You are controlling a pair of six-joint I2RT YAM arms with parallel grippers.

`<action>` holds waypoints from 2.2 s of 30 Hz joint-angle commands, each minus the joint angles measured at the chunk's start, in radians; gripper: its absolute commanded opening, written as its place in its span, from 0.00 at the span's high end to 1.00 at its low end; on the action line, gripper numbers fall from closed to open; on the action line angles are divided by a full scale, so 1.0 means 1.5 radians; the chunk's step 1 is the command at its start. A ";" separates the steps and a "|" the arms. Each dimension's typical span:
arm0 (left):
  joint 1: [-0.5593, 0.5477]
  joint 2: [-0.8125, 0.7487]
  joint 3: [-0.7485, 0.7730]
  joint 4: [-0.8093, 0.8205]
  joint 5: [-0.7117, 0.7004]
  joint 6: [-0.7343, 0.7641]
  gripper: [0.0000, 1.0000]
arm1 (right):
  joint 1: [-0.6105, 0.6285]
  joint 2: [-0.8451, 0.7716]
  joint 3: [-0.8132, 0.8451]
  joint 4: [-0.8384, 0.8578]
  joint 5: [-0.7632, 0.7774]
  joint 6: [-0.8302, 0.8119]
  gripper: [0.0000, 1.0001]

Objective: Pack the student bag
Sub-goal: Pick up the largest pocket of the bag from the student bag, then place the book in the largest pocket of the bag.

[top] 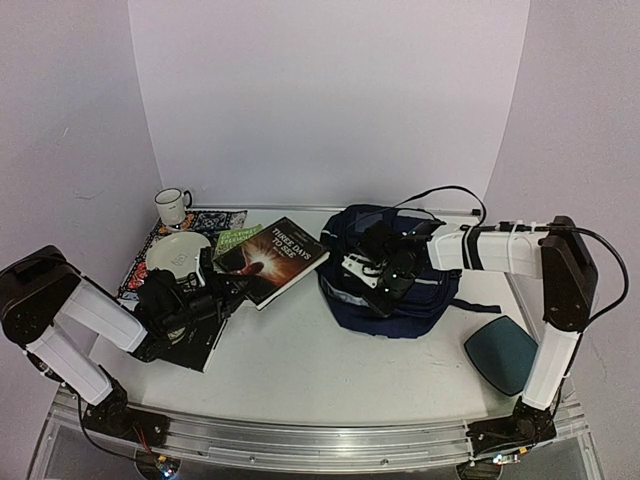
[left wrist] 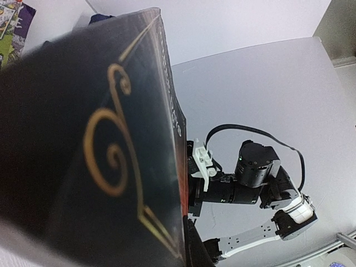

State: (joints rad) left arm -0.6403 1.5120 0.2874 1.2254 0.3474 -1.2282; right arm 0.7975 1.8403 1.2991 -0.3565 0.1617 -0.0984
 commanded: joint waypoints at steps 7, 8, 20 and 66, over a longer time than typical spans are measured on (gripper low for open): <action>-0.023 -0.008 0.016 0.050 0.046 0.008 1.00 | 0.011 -0.068 0.029 -0.041 0.145 -0.017 1.00; -0.031 -0.008 0.013 0.049 0.044 0.006 1.00 | 0.014 -0.072 0.037 -0.038 0.172 -0.022 1.00; -0.119 0.026 0.024 0.033 0.036 -0.019 1.00 | 0.033 -0.139 0.084 0.077 0.335 -0.047 1.00; -0.167 0.250 0.439 -0.187 -0.213 -0.077 1.00 | 0.197 -0.090 0.202 0.182 0.358 0.010 1.00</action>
State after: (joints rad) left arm -0.8829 1.8688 0.8288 0.8472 0.1091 -1.3842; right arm 1.0801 1.7114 1.5345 -0.1906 0.6518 -0.1302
